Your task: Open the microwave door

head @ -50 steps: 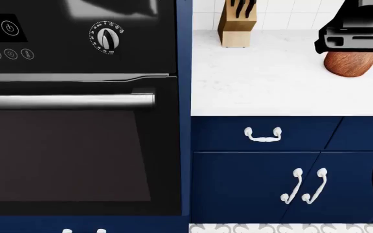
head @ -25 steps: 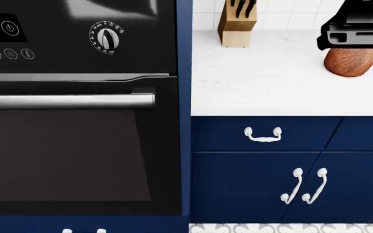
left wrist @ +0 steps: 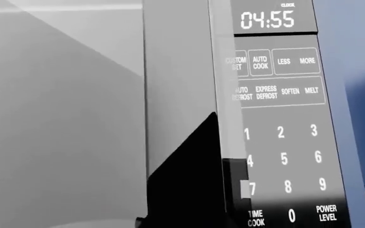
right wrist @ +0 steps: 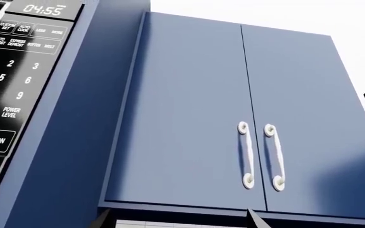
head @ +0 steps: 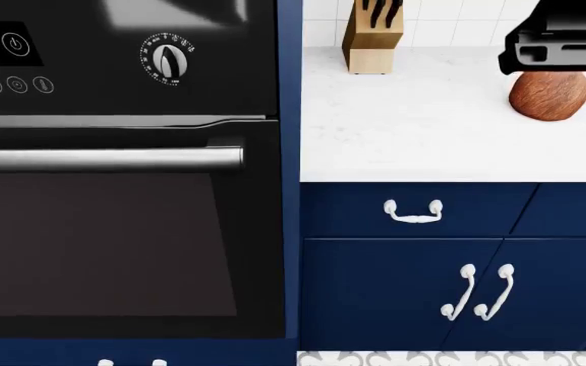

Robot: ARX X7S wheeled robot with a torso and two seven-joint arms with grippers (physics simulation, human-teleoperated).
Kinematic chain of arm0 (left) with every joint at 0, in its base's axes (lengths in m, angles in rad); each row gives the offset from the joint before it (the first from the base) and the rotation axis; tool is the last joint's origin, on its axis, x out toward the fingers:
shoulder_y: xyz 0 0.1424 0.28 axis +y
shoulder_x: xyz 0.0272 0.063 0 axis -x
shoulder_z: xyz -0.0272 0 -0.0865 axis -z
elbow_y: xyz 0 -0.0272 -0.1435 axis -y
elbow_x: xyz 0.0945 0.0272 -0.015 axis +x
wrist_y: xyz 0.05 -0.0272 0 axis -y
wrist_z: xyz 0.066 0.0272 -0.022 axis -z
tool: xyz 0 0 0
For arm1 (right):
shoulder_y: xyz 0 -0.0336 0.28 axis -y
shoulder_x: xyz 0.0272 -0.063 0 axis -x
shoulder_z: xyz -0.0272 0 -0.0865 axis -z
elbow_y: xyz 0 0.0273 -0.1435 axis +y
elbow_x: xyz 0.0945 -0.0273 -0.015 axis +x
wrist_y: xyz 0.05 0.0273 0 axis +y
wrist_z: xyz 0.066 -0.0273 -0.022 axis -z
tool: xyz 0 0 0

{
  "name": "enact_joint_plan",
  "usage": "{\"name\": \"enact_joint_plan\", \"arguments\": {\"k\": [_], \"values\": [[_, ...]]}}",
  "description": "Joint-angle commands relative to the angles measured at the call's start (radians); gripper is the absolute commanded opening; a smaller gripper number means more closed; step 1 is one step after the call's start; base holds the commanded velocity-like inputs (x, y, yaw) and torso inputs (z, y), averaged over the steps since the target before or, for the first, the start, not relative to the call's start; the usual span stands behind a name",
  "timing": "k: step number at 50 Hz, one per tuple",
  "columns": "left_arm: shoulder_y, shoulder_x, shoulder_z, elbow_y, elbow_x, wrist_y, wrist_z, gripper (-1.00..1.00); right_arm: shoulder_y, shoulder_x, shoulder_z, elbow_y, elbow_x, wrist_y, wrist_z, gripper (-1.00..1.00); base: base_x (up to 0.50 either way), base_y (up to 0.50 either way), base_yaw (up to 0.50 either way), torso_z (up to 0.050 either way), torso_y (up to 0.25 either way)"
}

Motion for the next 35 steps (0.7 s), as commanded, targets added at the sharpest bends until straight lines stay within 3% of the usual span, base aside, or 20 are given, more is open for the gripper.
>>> {"name": "enact_joint_plan", "arguments": {"k": [1, 14, 15, 35], "values": [[-0.121, 0.022, -0.028, 0.272, 0.007, 0.131, 0.036, -1.00, 0.007, 0.002, -0.006, 0.007, 0.008, 0.001, 0.006, 1.00, 0.00, 0.00, 0.00, 0.010, 0.000], [-0.119, 0.005, -0.003, 0.258, 0.012, 0.156, 0.041, -1.00, 0.012, 0.005, -0.021, 0.016, 0.009, -0.006, 0.012, 1.00, 0.00, 0.00, 0.00, 0.002, 0.007], [-0.118, 0.003, 0.000, 0.257, 0.014, 0.159, 0.042, 1.00, 0.011, 0.005, -0.021, 0.016, 0.010, -0.006, 0.013, 1.00, 0.00, 0.00, 0.00, 0.010, 0.012], [-0.111, -0.016, 0.012, 0.256, 0.015, 0.172, 0.037, 1.00, 0.010, 0.013, -0.023, 0.015, 0.020, -0.008, 0.022, 1.00, 0.00, 0.00, 0.00, 0.000, 0.000]]}}
